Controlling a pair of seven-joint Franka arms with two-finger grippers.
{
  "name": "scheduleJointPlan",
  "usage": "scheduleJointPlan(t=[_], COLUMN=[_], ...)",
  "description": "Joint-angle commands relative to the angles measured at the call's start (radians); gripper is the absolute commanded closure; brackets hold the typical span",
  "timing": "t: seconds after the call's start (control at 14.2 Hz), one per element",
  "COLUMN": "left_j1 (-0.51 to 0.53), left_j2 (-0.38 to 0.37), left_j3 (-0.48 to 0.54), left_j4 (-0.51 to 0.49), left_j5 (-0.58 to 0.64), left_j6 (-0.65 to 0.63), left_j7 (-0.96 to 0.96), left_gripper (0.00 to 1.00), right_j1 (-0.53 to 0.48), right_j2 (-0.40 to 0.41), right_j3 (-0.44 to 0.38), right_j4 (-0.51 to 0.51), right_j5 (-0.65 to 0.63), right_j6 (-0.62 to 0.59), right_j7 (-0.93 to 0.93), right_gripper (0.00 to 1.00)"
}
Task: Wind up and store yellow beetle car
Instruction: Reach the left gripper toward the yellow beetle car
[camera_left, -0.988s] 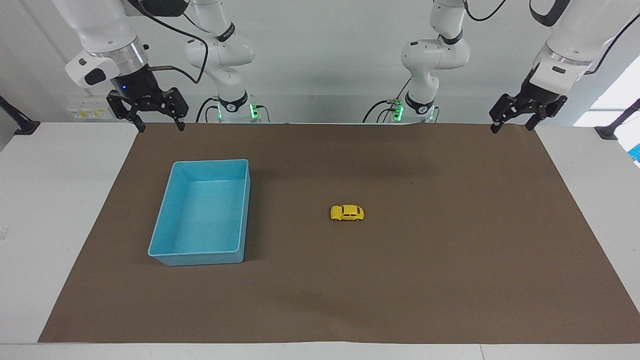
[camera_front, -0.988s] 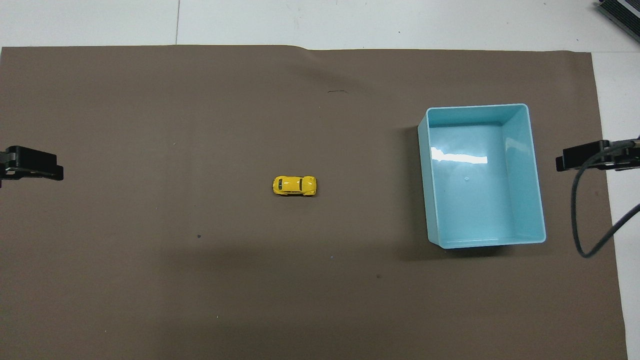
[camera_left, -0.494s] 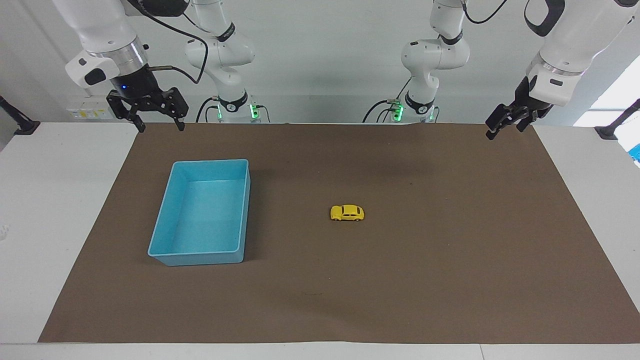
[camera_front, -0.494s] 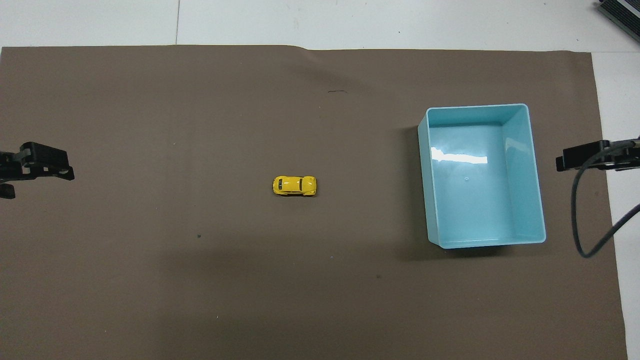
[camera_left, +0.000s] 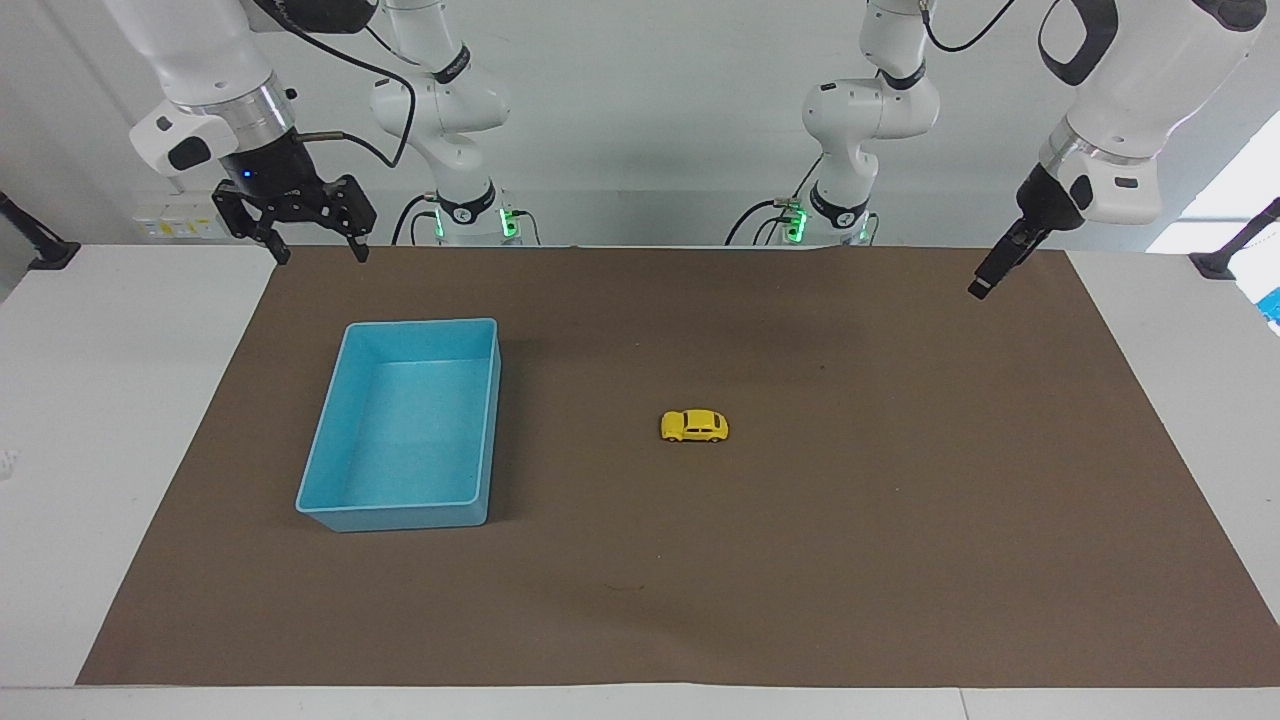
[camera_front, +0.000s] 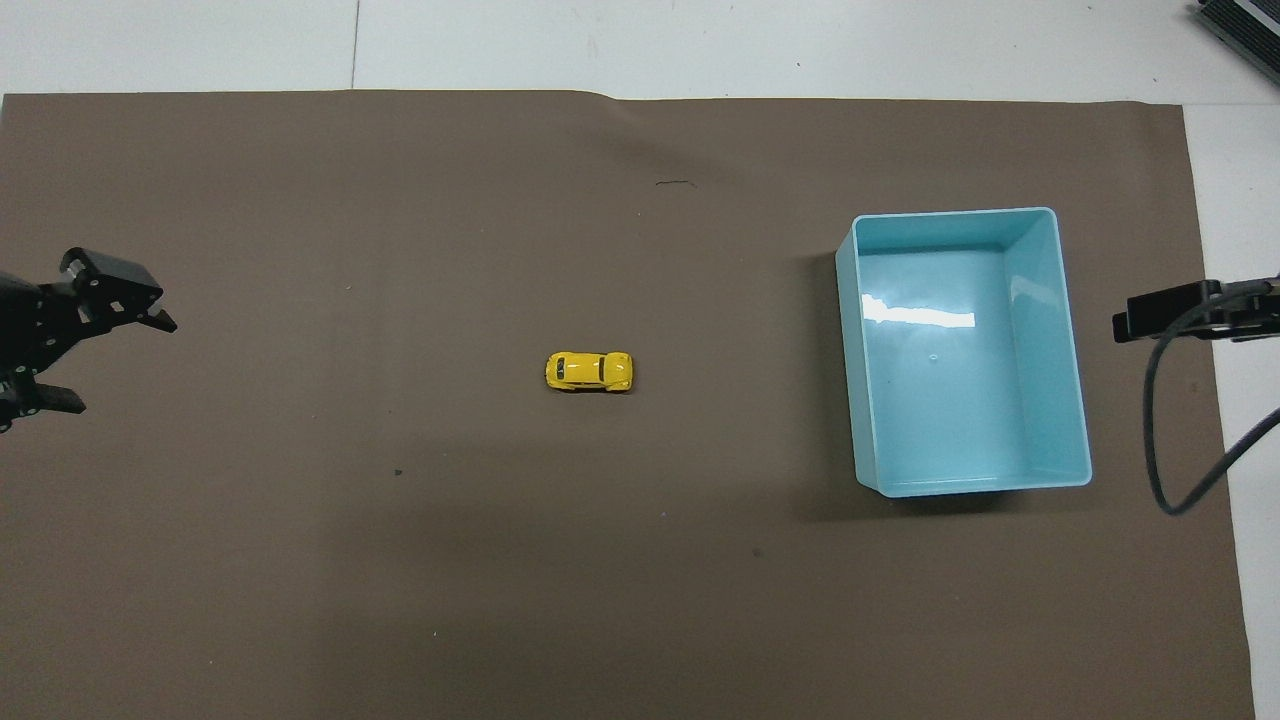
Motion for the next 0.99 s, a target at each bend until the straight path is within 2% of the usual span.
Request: scheduleJointPlan(t=[0.0, 0.35, 0.71, 0.92], left_j1=[-0.023, -0.069, -0.116, -0.18], left_j2=[-0.012, -0.009, 0.042, 0.092], left_j3=[0.006, 0.006, 0.004, 0.006], left_j4=[-0.034, -0.086, -0.09, -0.089], left_j5=[-0.011, -0.016, -0.017, -0.016], left_j6=[0.035, 0.129, 0.197, 0.262], left_j7=[-0.154, -0.525, -0.82, -0.935], left_gripper=[0.0, 0.0, 0.0, 0.0], right_j1=[-0.006, -0.007, -0.007, -0.007], right_j2=[-0.005, -0.005, -0.005, -0.005], right_j3=[-0.003, -0.005, -0.005, -0.005], right_j4=[-0.005, -0.005, -0.005, -0.005], right_j5=[0.005, 0.005, 0.005, 0.005], right_j6=[0.0, 0.0, 0.0, 0.0], right_j7=[-0.01, -0.01, -0.005, -0.005], right_gripper=[0.0, 0.0, 0.0, 0.0])
